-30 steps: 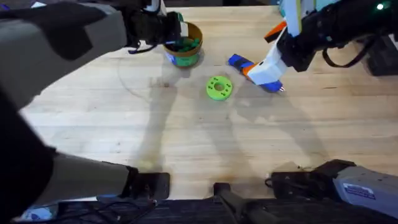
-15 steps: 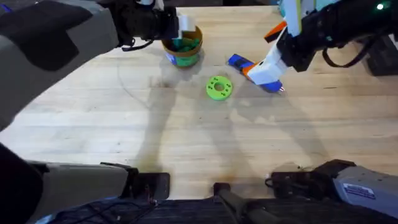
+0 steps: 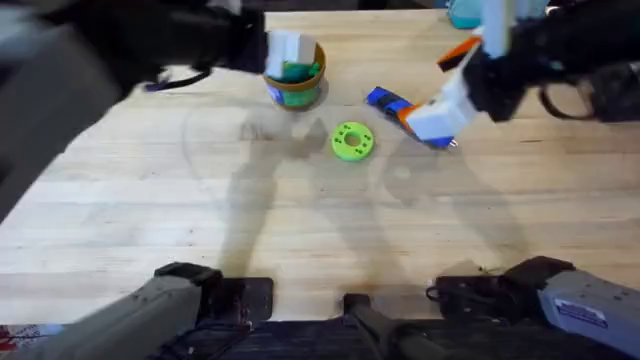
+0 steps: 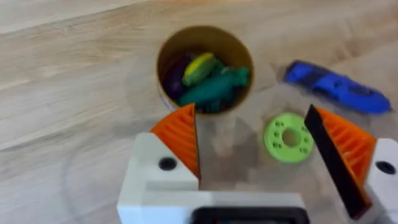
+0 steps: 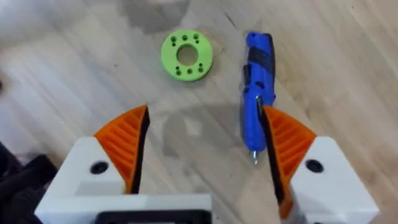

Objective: Pick up the gripper from the table and insert it into the empty holder that is missing its gripper. Then pick up a screw, insert it into the mounting hole, and use the screwdriver to tighten it. Finally, clean up the table by picking up the vegetable and placing it into the bucket.

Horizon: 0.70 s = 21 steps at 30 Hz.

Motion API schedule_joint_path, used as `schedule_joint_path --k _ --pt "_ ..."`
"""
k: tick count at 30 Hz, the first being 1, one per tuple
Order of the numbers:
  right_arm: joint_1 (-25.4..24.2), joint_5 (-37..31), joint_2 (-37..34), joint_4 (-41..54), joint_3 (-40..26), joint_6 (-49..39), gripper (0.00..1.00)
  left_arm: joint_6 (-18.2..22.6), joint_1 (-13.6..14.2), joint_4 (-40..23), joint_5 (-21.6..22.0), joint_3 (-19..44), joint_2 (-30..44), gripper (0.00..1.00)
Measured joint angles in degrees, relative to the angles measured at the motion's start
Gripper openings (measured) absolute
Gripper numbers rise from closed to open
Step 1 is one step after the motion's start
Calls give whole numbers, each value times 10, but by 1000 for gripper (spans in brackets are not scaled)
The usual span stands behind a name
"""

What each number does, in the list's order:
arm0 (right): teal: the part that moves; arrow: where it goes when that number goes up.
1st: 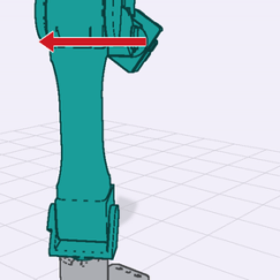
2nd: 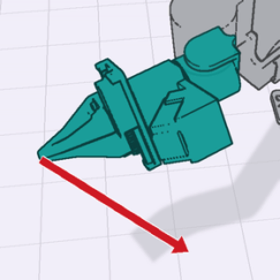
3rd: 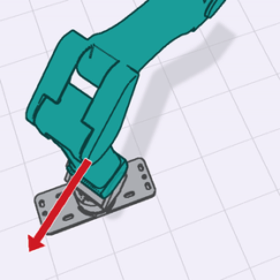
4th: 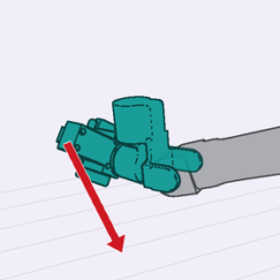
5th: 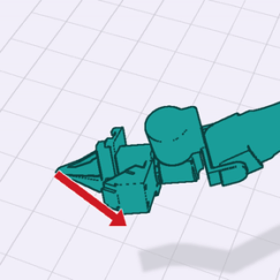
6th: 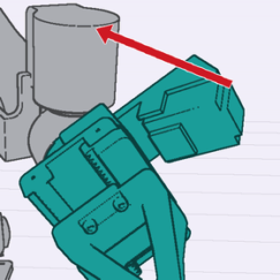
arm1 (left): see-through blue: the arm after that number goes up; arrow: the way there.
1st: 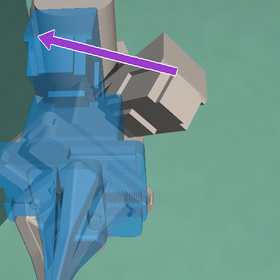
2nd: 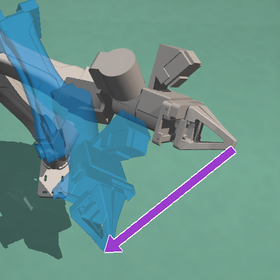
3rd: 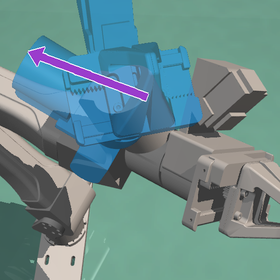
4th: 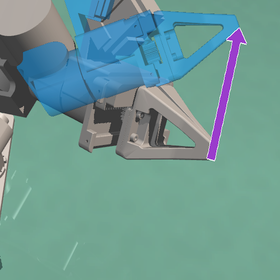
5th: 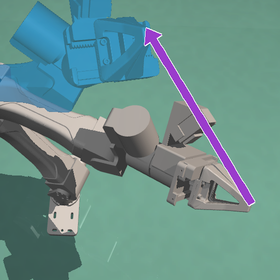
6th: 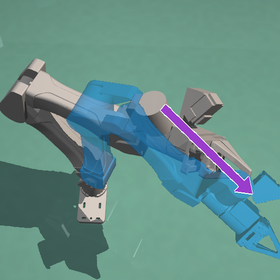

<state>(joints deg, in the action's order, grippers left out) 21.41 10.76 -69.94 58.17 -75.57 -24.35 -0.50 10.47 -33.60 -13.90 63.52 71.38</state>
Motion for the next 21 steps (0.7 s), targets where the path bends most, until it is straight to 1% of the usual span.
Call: schedule_joint_path --k 5,9,10,21 --pt "0 0 47 34 0 38 976 79 0 -86 0 1 -112 986" --pt "0 0 60 53 0 52 976 136 0 -136 0 2 -163 986" --pt "0 0 61 56 0 53 976 143 0 -143 0 2 -168 986" --pt "0 0 61 56 0 53 976 143 0 -143 0 2 -168 986"
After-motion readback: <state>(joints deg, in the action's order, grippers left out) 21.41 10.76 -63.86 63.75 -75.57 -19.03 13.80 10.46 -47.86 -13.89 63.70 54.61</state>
